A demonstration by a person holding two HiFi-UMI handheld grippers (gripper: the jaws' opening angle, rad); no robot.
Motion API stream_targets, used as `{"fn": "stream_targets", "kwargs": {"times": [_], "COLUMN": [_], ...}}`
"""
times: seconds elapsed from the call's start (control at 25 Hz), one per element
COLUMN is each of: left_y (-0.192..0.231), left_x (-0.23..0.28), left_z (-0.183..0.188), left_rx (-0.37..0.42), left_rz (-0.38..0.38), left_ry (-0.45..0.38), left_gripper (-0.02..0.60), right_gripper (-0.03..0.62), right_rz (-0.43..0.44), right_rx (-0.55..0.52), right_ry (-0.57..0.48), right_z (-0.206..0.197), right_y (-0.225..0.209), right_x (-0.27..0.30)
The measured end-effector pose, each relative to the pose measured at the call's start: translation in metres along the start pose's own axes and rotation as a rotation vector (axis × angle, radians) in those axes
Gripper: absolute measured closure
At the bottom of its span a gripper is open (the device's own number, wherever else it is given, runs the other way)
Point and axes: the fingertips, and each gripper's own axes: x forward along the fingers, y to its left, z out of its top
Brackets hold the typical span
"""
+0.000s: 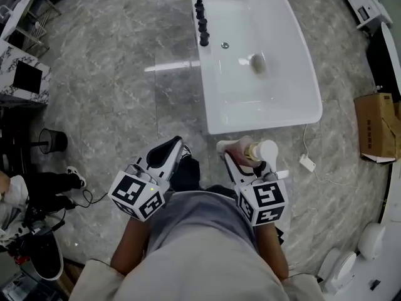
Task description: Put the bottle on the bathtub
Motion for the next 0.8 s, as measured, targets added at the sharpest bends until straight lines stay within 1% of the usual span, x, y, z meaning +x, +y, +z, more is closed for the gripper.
{"fn": "stream_targets", "kwargs": {"times": [0.2,0.36,0.52,0.8], "left_y": [0.027,0.04,0.044,0.053], "left_x": [0.006,0.011,0.013,0.015], "left_z": [0.012,0.013,0.008,-0.006], "left_rx": [-0.006,0.012,0.0,-0.026], "left_rz": [-0.041,-0.049,-0.064,-0.05], "left_ry": [0.004,0.016,0.041,0.074], "left_gripper": [0.572,0.572,0.572,0.572], "right_gripper": [0.375,0.375,0.375,0.375], "right_rz": [-0.007,-0.016,-0.017,-0.016], "right_rx": [0.011,0.015,0.014,0.027], "right_ry": [-0.005,-0.008,0.015,0.033], "right_z": [0.019,0.028,0.026,0.022], "right_y": [0.009,0.011,0.009,-0.005], "right_x": [0.025,0.039,0.047,0.068]}}
